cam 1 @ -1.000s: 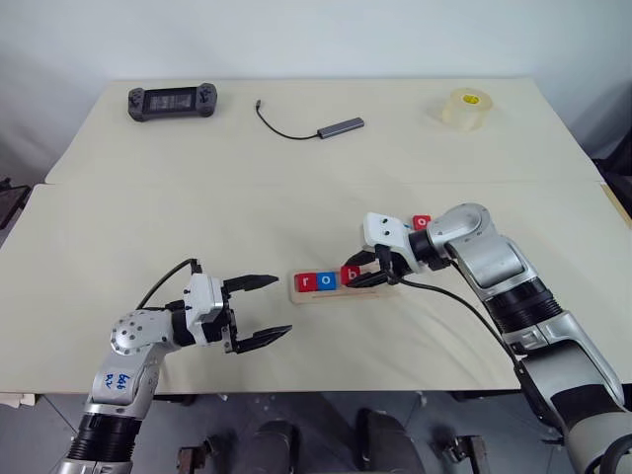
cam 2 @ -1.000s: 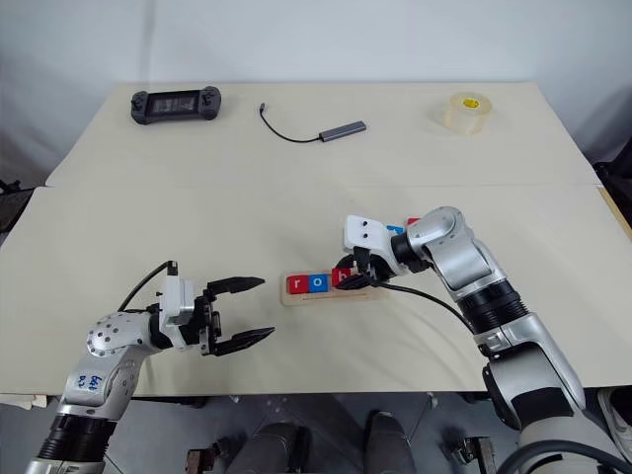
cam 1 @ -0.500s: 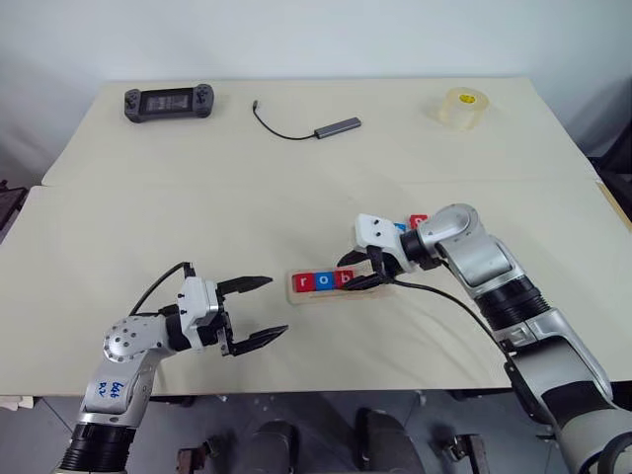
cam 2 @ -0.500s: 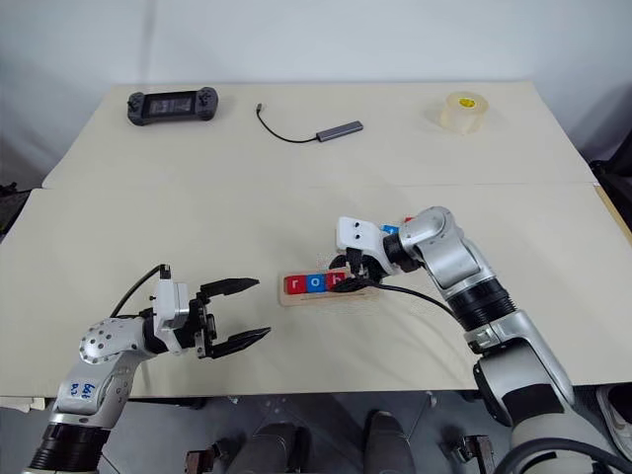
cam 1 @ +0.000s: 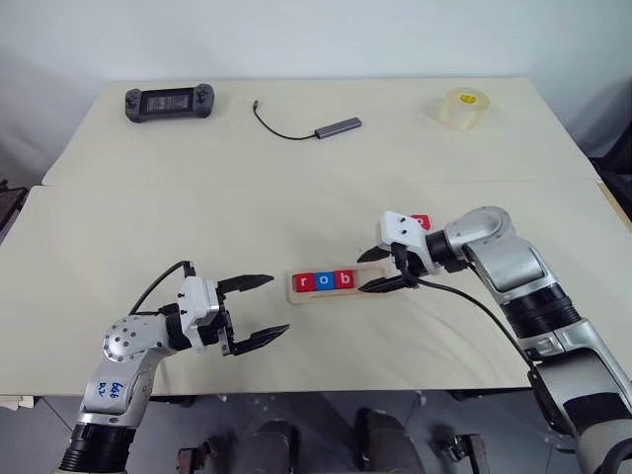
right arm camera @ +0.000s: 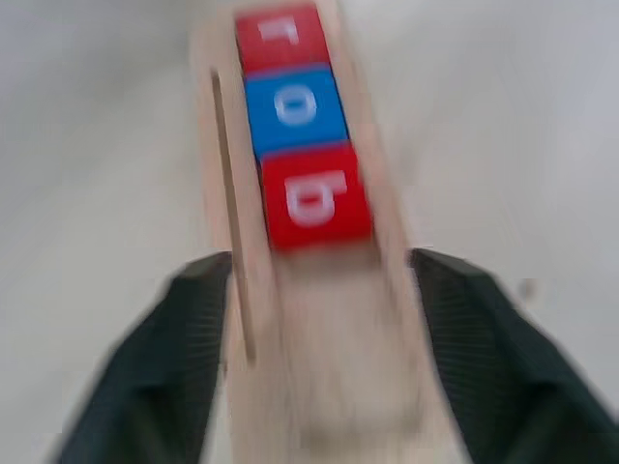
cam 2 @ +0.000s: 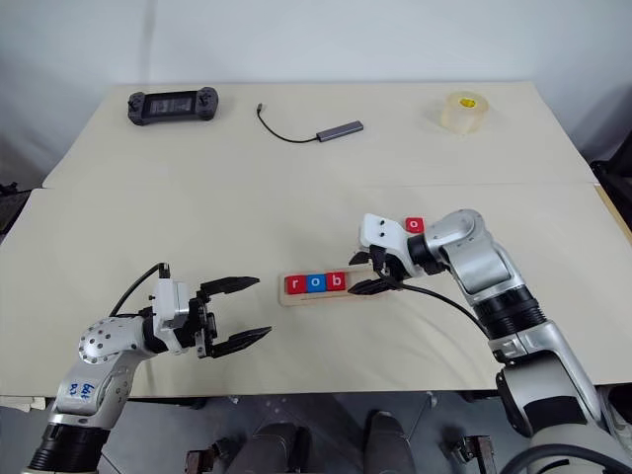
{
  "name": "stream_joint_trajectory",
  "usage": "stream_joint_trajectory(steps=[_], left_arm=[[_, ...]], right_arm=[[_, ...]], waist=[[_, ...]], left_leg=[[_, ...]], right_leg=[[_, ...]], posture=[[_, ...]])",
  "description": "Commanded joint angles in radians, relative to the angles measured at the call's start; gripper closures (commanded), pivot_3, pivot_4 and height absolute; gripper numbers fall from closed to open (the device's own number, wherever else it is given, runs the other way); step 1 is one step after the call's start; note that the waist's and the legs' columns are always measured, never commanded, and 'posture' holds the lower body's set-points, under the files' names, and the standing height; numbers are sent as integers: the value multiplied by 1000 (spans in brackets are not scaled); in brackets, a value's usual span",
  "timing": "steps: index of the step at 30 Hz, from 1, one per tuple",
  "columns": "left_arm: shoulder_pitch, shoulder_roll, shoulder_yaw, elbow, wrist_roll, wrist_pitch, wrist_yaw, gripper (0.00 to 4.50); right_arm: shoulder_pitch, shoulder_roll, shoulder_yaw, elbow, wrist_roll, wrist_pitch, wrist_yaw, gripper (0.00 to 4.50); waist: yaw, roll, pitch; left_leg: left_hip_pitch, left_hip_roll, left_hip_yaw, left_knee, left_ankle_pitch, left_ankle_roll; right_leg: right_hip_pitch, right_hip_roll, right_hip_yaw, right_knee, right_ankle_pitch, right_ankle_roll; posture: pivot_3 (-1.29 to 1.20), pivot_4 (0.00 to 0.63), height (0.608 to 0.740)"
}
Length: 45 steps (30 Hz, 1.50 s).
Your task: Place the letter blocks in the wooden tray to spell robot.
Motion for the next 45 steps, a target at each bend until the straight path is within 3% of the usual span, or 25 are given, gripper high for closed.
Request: stream_joint_trajectory(steps=[1,2,6,11,15,20,26,31,38,45], left_arm=[[6,9,16,-21,-4,-13,4,0],[8,7,19,-21,-4,-14,7,0],[20,8,28,-11,-6,-19,7,0],[-17,-1,32,42,-7,-16,5,0],[-52,-4,28,85,-7,-14,-4,0],[-101,-13,20,146,-1,-21,-15,0],[-120,-18,13,167,0,-28,-27,0],[-133,-24,9,183,7,-41,-30,0],[-126,-32,5,163,14,-51,-15,0],[-85,-34,13,116,18,-48,19,0]], right_arm=[[39,-28,-106,-36,28,-25,-83,2760],[65,-32,-145,-51,39,-25,-118,3061],[266,-72,-342,-185,131,-55,-186,3061],[577,-43,-605,-376,177,-120,-371,1419],[799,-8,-734,-465,196,-163,-447,49],[1005,74,-850,-510,231,-224,-526,20],[1061,131,-859,-528,258,-244,-605,20],[904,101,-753,-564,256,-159,-675,20],[500,-38,-573,-411,260,252,-733,20],[183,-15,-451,-202,257,441,-763,20]], waist=[[0,0,0],[0,0,0],[14,0,0],[29,0,0],[29,0,0],[26,1,0],[17,1,0],[5,1,0],[2,1,0],[3,1,0]], left_leg=[[0,0,0,0,0,0],[0,0,0,0,0,0],[0,0,-1,-1,0,0],[-1,0,0,-1,0,0],[1,-1,1,-1,0,0],[3,0,2,-1,0,0],[6,0,5,-1,0,1],[7,0,6,-1,0,1],[8,1,6,-1,1,0],[1,0,3,-1,1,0]], right_leg=[[0,0,0,0,0,0],[0,0,0,0,0,0],[0,0,-1,-1,0,0],[1,0,-1,-1,0,0],[2,0,0,0,0,0],[2,1,2,1,0,0],[2,1,6,2,0,0],[2,1,8,2,0,0],[2,1,8,2,0,0],[-2,0,5,3,0,-1]], posture=[[0,150,740],[0,150,740],[0,150,740],[0,150,740],[0,150,740],[0,150,740],[0,150,740],[0,150,740],[0,150,740],[0,150,740]])
